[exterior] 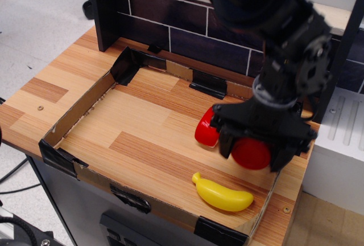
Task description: Upright basil bottle
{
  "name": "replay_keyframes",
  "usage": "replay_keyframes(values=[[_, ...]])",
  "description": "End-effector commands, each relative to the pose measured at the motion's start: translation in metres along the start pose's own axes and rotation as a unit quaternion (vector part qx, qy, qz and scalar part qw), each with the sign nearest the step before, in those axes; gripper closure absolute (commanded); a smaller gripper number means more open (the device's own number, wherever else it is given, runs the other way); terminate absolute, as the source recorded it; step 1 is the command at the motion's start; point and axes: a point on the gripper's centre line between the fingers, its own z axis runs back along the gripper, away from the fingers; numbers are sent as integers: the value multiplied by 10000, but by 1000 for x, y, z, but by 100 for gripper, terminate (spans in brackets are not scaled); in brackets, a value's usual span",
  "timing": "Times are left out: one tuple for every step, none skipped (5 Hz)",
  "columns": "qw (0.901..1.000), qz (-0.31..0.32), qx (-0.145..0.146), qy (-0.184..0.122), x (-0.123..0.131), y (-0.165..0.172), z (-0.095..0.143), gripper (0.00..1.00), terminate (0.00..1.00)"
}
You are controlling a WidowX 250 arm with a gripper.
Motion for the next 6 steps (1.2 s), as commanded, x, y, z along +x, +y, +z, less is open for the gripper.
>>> replay_keyframes(values=[[9993, 14, -194, -324, 7, 4, 50, 100, 0], [9992, 104, -264, -274, 12, 5, 61, 100, 0], [9991, 151, -327, -232, 17, 5, 71, 100, 0], [9991, 155, -365, -129, 22, 3, 76, 100, 0], [9990, 317, -312, -10, 33, 4, 77, 100, 0], [9984, 502, -228, 77, 49, 7, 72, 100, 0]])
